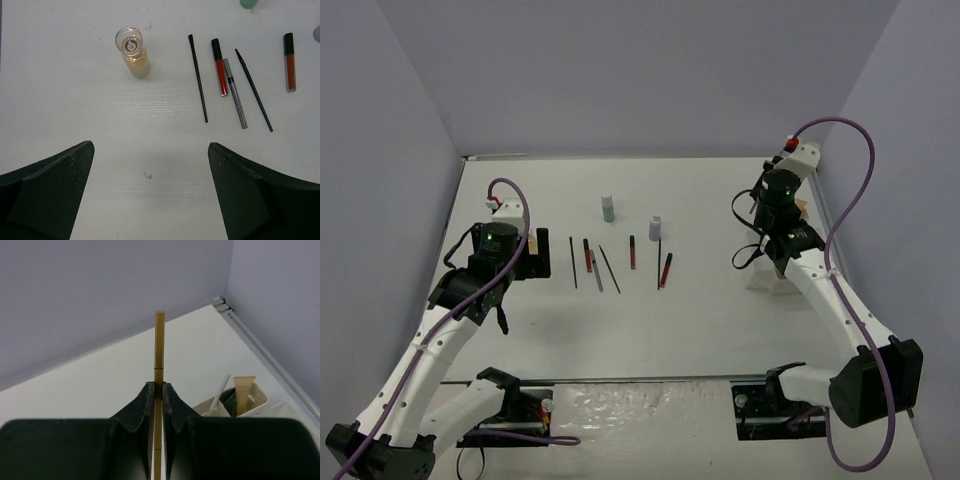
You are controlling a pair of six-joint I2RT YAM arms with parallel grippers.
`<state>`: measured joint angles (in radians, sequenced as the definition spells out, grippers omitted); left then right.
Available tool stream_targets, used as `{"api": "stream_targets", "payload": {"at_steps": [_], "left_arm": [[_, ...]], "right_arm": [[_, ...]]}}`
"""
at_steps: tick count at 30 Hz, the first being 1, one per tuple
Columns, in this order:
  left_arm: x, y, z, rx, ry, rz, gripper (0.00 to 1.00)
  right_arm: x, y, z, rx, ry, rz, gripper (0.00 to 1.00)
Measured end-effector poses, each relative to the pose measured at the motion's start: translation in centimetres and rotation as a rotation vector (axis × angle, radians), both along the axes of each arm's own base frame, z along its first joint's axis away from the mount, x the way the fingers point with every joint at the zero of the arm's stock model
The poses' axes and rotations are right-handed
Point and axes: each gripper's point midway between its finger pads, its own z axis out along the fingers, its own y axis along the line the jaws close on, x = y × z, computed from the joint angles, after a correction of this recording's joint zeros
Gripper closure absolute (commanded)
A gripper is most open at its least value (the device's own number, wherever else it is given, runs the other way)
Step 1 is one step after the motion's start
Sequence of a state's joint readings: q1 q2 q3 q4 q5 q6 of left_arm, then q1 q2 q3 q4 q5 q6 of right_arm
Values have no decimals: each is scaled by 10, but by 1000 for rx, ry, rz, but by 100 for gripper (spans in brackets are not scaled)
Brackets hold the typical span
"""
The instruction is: Organize the makeup
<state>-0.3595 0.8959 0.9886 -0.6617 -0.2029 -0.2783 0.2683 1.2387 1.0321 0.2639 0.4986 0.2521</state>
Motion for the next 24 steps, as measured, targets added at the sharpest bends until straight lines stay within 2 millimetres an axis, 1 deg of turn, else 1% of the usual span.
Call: {"api": "stream_targets", "payload": {"at_steps": [2, 3, 9, 12, 14, 16, 19, 21, 24], "left_arm": [[0, 0, 0, 0, 0, 0, 3], [0, 0, 0, 0, 0, 0, 3], [0, 0, 0, 1, 2, 0, 3], [0, 0, -1, 1, 3, 0, 3], [1, 0, -1, 2, 5, 0, 3], [1, 0, -2, 3, 8, 0, 3], [1, 0, -4, 5, 14, 0, 3], [2, -1, -4, 6, 17, 0, 3], [2, -1, -5, 7, 19, 0, 3]], "right_arm": [[2, -12, 4, -27, -37, -30, 100], [4, -19, 3, -42, -51, -47, 100], [19, -51, -18, -101, -64, -132, 100], [26, -63, -24, -111, -71, -160, 100], [29, -70, -25, -110, -84, -179, 100], [33, -76, -25, -108, -98, -194, 100], [40, -81, -30, -108, -107, -208, 100], [44, -83, -39, -110, -96, -210, 100], [48, -82, -57, -115, -65, -207, 100]]}}
